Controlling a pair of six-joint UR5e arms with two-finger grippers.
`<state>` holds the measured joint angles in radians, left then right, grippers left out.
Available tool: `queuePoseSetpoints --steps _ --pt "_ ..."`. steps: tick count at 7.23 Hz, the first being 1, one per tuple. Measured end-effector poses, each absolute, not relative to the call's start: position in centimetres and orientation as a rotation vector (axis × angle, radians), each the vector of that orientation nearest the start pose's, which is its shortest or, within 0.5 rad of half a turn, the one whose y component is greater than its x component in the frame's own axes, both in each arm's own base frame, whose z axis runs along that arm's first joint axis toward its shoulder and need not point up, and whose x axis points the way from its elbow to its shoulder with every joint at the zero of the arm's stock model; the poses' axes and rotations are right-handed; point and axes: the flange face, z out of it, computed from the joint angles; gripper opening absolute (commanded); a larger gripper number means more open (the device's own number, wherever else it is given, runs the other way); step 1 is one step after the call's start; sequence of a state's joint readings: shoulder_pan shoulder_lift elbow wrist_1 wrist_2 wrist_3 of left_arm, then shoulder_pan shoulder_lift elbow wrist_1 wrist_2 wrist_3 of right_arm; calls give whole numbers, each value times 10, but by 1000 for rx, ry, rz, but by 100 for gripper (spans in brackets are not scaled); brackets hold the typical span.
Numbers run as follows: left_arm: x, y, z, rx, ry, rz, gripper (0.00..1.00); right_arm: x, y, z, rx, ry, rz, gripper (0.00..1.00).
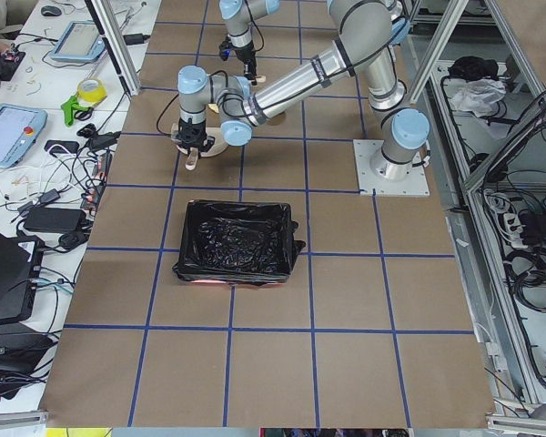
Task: Sweep and dump trash into bin
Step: 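Carry the brush with the right gripper toward the dustpan and trash pieces, then sweep the pale curved piece and yellow sponge into the dustpan with the brush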
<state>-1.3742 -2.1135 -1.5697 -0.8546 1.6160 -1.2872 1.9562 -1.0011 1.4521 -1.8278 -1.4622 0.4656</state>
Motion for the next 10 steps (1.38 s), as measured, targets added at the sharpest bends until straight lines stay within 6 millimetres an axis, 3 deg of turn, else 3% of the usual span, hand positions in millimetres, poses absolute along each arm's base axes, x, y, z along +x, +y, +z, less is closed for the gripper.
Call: queuePoseSetpoints --steps 3,10 --pt "-25 -682 235 -2056 2347 -352 0 408 -556 229 175 3044 371 0" --pt "-27 -682 233 -2044 2349 -357 0 493 -564 233 152 2972 322 0"
